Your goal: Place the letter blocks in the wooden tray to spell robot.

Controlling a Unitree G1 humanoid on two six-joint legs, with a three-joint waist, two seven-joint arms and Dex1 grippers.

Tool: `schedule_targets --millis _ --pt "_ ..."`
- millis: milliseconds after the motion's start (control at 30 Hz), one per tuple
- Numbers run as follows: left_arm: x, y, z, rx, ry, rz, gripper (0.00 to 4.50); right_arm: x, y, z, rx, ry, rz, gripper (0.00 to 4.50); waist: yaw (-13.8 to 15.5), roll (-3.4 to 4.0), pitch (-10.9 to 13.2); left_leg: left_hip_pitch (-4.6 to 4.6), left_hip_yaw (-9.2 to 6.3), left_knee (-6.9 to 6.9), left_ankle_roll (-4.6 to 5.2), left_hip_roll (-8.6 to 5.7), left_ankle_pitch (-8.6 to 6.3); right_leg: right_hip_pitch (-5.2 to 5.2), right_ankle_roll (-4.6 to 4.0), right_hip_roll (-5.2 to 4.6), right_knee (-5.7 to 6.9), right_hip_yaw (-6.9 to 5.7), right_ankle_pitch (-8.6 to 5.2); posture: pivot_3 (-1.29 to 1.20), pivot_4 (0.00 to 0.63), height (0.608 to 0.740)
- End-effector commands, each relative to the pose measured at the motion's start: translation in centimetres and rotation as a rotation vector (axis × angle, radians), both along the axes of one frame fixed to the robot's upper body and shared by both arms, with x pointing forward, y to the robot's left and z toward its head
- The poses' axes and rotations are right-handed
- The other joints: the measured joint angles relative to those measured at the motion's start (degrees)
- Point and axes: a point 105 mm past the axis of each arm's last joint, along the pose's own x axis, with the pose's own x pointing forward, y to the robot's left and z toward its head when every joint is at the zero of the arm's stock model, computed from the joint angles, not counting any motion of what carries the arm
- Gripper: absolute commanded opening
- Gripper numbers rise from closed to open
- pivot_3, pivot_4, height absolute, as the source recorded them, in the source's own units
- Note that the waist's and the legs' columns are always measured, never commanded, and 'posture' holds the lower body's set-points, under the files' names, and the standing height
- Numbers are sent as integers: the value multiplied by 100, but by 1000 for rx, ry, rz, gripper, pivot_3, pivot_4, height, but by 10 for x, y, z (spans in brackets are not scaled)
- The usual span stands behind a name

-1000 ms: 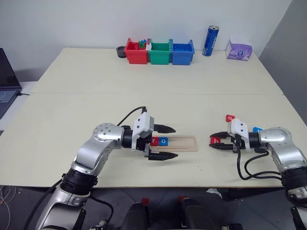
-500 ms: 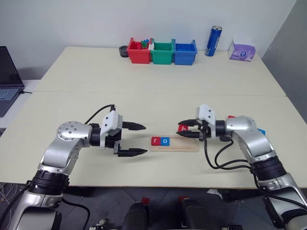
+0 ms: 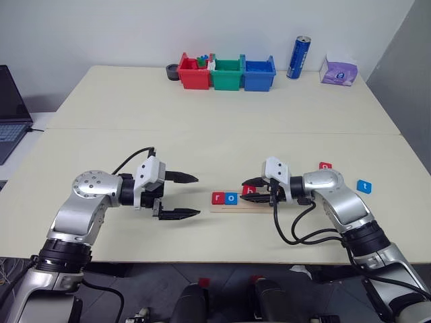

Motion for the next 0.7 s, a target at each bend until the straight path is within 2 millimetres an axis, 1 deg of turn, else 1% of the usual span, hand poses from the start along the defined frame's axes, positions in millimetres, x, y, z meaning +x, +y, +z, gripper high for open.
schedule_targets --millis 33,167,700 --pt "0 -5 5 1 -43 -16 4500 -2 8 0 3 -4 19 1427 -3 0 0 0 0 0 0 0 0 0 0 0 0 0 0 0 150 740" --pt "0 -9 5 -2 -48 -25 4500 -2 12 -3 -4 1 28 1427 -2 0 0 0 0 0 0 0 0 0 0 0 0 0 0 0 150 740" --pt "1 -13 5 -6 -58 -30 4500 -2 15 -12 -22 -1 27 1427 -4 0 0 0 -1 0 0 0 0 0 0 0 0 -1 0 0 150 740"
